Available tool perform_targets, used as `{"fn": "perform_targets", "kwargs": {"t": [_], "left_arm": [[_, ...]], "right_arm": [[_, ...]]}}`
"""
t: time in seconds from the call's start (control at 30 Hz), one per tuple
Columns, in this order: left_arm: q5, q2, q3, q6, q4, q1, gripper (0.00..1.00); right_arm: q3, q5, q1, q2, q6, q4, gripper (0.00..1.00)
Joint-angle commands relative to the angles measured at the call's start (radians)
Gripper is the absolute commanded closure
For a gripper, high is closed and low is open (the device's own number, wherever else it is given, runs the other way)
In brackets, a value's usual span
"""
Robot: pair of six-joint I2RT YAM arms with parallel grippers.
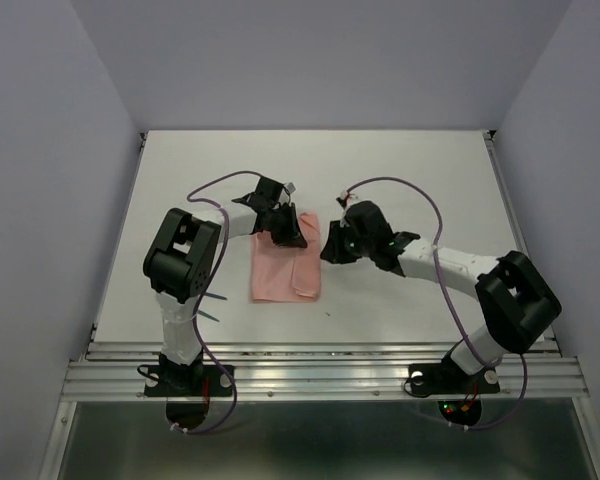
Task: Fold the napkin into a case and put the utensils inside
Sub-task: Fold the lower triangle-folded napkin at the center of the board.
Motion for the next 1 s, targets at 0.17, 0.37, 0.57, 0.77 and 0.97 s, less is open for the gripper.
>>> {"fn": "perform_targets", "kwargs": {"t": [0.17,0.37,0.57,0.77,0.97], "left_arm": [[-0.01,0.046,-0.011,0.05,-0.016,-0.001,1.0],[-0.01,0.043,-0.01,0.056,-0.025,-0.003,1.0],[-0.021,0.04,-0.008,0.066,-0.032,-0.003,1.0],[-0.02,0.043,0.003,0.07,-0.037,-0.003,1.0],[-0.03,0.027,0.023,0.086,-0.063,-0.003,1.0]], "right_arm": [[0.225,0.019,-0.21,0.083,0.004,-0.069,0.72],[0.417,0.072,-0.21,0.263,0.01,-0.135,0.72],[0.501,0.039,-0.21,0.355,0.004,-0.141,0.72],[0.541,0.025,-0.21,0.429,0.013,-0.135,0.72],[0.586,0.028,-0.21,0.505,0.013,-0.139,0.73]]}}
